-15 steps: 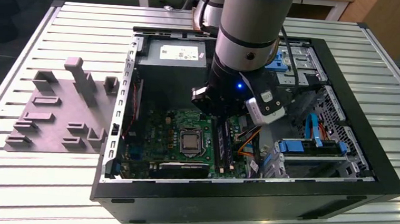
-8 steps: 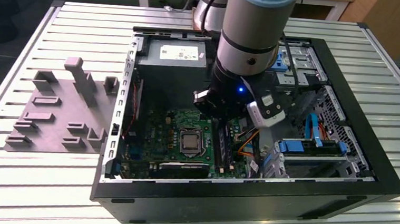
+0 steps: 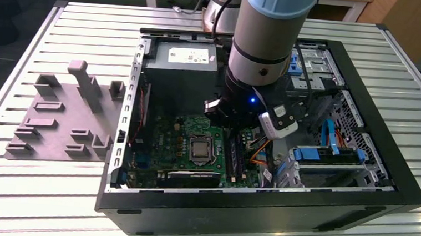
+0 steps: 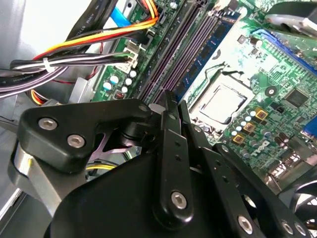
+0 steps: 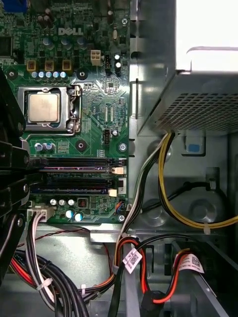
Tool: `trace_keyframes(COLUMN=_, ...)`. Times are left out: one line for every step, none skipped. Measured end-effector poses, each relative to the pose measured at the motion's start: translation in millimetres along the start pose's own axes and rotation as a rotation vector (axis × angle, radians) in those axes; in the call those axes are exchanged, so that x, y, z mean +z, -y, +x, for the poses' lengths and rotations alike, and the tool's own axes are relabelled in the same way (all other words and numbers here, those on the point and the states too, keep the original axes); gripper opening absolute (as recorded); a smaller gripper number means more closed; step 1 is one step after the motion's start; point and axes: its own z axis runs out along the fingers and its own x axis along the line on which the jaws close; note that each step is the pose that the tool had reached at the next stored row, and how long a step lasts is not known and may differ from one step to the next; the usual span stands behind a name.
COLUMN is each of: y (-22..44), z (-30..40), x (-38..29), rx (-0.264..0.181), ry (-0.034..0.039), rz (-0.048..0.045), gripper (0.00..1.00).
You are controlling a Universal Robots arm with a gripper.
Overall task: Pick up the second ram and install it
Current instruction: 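Insert the second ram into the second slot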
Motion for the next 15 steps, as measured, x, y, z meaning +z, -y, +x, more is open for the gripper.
trace_keyframes(y=0.0, z=0.0, x=0.0, rx=0.0, ry=0.0, rz=0.0001, gripper=0.14)
trace_keyframes(y=0.0, z=0.0, x=0.1, rx=0.0, ry=0.0, rz=0.0, gripper=0.14)
trace_keyframes(y=0.0, z=0.0, x=0.2, rx=0.0, ry=0.0, rz=-0.0001, gripper=0.14)
trace_keyframes(y=0.0, z=0.0, x=0.2, rx=0.0, ry=0.0, rz=-0.0001, gripper=0.14)
trace_keyframes(y=0.0, z=0.0, x=0.3, rx=0.0, ry=0.0, rz=-0.0001, gripper=0.14)
trace_keyframes(y=0.0, z=0.0, x=0.3, rx=0.0, ry=0.0, rz=-0.0001, gripper=0.14)
trace_keyframes(y=0.0, z=0.0, x=0.3, rx=0.0, ry=0.0, rz=-0.0001, gripper=0.14)
trace_keyframes(y=0.0, z=0.0, x=0.5, rx=0.0, ry=0.0001, rz=-0.0002, gripper=0.14)
trace_keyframes(y=0.0, z=0.0, x=0.6, rx=0.0, ry=0.0001, rz=-0.0003, gripper=0.14)
trace_keyframes(y=-0.1, z=0.0, x=1.1, rx=0.0, ry=0.0002, rz=-0.0005, gripper=0.14)
trace_keyframes(y=-0.1, z=-0.1, x=1.8, rx=0.0, ry=0.0001, rz=-0.0005, gripper=0.14)
trace_keyframes(y=-0.1, z=-0.1, x=3.0, rx=0.0, ry=0.0001, rz=-0.0002, gripper=0.14)
trace_keyframes(y=0.0, z=-0.1, x=4.3, rx=0.0, ry=0.0001, rz=-0.0003, gripper=0.14)
trace_keyframes(y=-0.1, z=-0.1, x=5.1, rx=0.0, ry=0.0001, rz=-0.0003, gripper=0.14)
trace_keyframes(y=0.0, z=-0.1, x=5.8, rx=0.0, ry=0.0, rz=-0.0002, gripper=0.14)
